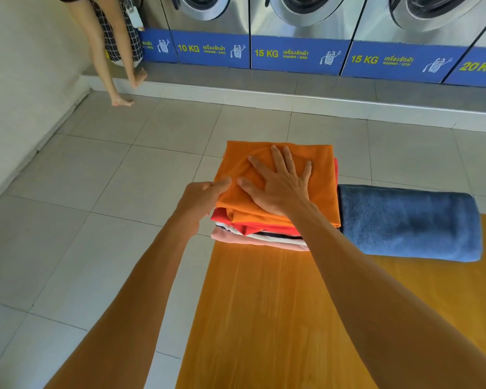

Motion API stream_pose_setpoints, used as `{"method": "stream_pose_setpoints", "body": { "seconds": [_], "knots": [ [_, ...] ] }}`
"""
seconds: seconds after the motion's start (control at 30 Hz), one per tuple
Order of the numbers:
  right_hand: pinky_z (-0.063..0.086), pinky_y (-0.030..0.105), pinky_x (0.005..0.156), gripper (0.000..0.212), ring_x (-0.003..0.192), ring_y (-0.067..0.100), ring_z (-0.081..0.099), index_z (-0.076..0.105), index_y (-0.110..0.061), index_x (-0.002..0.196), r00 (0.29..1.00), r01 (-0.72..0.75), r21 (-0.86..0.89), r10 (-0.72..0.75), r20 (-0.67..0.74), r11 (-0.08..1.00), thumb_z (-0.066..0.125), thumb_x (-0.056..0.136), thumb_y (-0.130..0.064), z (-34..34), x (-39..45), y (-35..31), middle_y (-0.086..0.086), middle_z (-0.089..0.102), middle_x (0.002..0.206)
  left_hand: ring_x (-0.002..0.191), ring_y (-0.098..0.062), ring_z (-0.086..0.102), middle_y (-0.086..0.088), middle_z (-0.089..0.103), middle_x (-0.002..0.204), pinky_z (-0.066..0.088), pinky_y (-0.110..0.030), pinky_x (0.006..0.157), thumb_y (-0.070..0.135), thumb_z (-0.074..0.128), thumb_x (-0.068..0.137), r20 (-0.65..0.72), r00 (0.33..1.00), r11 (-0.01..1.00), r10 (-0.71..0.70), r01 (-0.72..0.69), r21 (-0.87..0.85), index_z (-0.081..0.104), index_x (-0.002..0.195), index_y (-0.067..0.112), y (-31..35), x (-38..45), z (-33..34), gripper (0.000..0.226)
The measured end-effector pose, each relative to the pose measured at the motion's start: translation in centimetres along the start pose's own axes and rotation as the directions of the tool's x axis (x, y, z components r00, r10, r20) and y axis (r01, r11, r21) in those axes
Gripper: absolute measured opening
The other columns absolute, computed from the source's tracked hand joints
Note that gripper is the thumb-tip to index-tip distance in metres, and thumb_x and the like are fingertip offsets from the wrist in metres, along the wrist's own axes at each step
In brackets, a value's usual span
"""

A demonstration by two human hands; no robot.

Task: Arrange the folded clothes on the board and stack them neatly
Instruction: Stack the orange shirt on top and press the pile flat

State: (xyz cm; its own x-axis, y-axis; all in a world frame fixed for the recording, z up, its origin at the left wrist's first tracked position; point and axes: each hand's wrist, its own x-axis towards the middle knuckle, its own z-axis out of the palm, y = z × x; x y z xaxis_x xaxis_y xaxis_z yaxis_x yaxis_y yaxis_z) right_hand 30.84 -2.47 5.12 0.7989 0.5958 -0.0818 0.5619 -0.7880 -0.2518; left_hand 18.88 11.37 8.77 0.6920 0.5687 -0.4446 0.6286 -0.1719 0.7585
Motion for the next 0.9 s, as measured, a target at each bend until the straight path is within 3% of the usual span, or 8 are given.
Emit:
{"method": "stream_pose_setpoints", "body": {
  "seconds": [0.13, 0.23, 0.3, 0.4, 0.53, 0.67, 0.77, 0.9],
  "knots": [
    [-0.006, 0.069, 0.118, 0.063, 0.157, 0.025, -0.009, 0.014, -0.050, 0.156, 1.000, -0.003, 0.064, 0.003, 0.003, 0.998, 0.011, 0.097, -0.071, -0.2, 0.1, 0.6, -0.003, -0.002, 0.171, 0.075, -0.015, 0.054, 0.001, 0.059, 0.084, 0.044, -0.027, 0.066, 0.060, 0.069, 0.076, 0.101, 0.994, 0.999, -0.044, 0.046, -0.015, 0.062, 0.109, 0.011, -0.8, 0.7, -1.4, 0.059],
    [-0.007, 0.069, 0.118, 0.070, 0.157, 0.027, -0.009, 0.011, -0.049, 0.157, 1.000, 0.011, 0.029, -0.011, 0.009, 1.000, 0.017, 0.093, -0.077, 0.0, 0.1, 0.4, -0.002, -0.003, 0.171, 0.070, -0.013, 0.053, 0.004, 0.057, 0.075, 0.044, -0.031, 0.071, 0.059, 0.071, 0.073, 0.149, 0.988, 0.996, -0.043, 0.030, 0.086, 0.063, 0.103, 0.013, -1.8, 0.7, -1.8, 0.056],
    [-0.007, 0.068, 0.118, 0.077, 0.157, 0.028, -0.007, 0.010, -0.048, 0.157, 1.000, 0.013, 0.011, -0.013, 0.002, 1.000, 0.020, 0.088, -0.082, 0.1, 0.1, 0.3, -0.002, -0.002, 0.171, 0.080, -0.016, 0.060, 0.003, 0.064, 0.086, 0.047, -0.029, 0.073, 0.054, 0.071, 0.077, 0.164, 0.986, 0.995, -0.022, 0.006, 0.096, 0.062, 0.104, 0.015, -1.7, 0.8, -1.4, 0.049],
    [-0.006, 0.069, 0.118, 0.081, 0.157, 0.029, -0.006, 0.010, -0.048, 0.157, 1.000, 0.006, 0.005, -0.006, 0.001, 1.000, 0.023, 0.086, -0.084, 0.2, 0.2, 0.2, -0.001, -0.002, 0.171, 0.097, -0.022, 0.064, -0.003, 0.068, 0.108, 0.049, -0.033, 0.078, 0.059, 0.062, 0.083, 0.098, 0.995, 0.999, -0.010, 0.013, -0.030, 0.059, 0.112, 0.015, -0.4, 1.5, -0.8, 0.052],
    [-0.007, 0.068, 0.118, 0.081, 0.157, 0.029, -0.006, 0.011, -0.049, 0.157, 1.000, 0.003, 0.004, -0.003, 0.005, 1.000, 0.025, 0.085, -0.085, 0.2, 0.2, 0.2, -0.002, -0.002, 0.171, 0.103, -0.025, 0.063, -0.003, 0.067, 0.113, 0.049, -0.033, 0.077, 0.061, 0.059, 0.084, 0.002, 1.000, 0.998, -0.016, 0.016, -0.057, 0.060, 0.112, 0.015, 1.1, 2.4, -0.3, 0.054],
    [-0.007, 0.069, 0.118, 0.082, 0.157, 0.029, -0.006, 0.014, -0.049, 0.156, 1.000, 0.012, 0.009, -0.012, -0.014, 1.000, 0.023, 0.084, -0.086, 0.2, 0.2, 0.3, -0.001, 0.000, 0.171, 0.105, -0.028, 0.063, -0.004, 0.064, 0.113, 0.053, -0.042, 0.091, 0.064, 0.059, 0.082, -0.007, 0.998, 0.997, -0.068, 0.067, -0.043, 0.057, 0.120, 0.015, 2.6, 3.5, 0.4, 0.062],
    [-0.005, 0.069, 0.118, 0.083, 0.157, 0.029, -0.005, 0.014, -0.049, 0.156, 1.000, 0.011, 0.005, -0.011, -0.015, 1.000, 0.020, 0.082, -0.087, 0.4, 0.1, 0.3, -0.001, 0.001, 0.171, 0.106, -0.029, 0.062, -0.007, 0.064, 0.116, 0.052, -0.040, 0.088, 0.051, 0.064, 0.086, -0.067, 0.996, 0.997, -0.051, 0.047, -0.066, 0.058, 0.124, 0.009, 4.1, 4.8, 1.1, 0.057],
    [-0.008, 0.068, 0.118, 0.076, 0.157, 0.028, -0.005, 0.018, -0.050, 0.156, 1.000, 0.004, 0.041, -0.003, -0.019, 0.999, 0.015, 0.087, -0.083, 0.1, 0.1, 0.3, -0.002, 0.003, 0.171, 0.109, -0.030, 0.060, -0.011, 0.063, 0.123, 0.050, -0.040, 0.086, 0.029, 0.064, 0.092, -0.039, 0.995, 0.981, -0.095, 0.087, -0.172, 0.060, 0.125, 0.009, 5.1, 6.3, 1.1, 0.039]
  ]
}}
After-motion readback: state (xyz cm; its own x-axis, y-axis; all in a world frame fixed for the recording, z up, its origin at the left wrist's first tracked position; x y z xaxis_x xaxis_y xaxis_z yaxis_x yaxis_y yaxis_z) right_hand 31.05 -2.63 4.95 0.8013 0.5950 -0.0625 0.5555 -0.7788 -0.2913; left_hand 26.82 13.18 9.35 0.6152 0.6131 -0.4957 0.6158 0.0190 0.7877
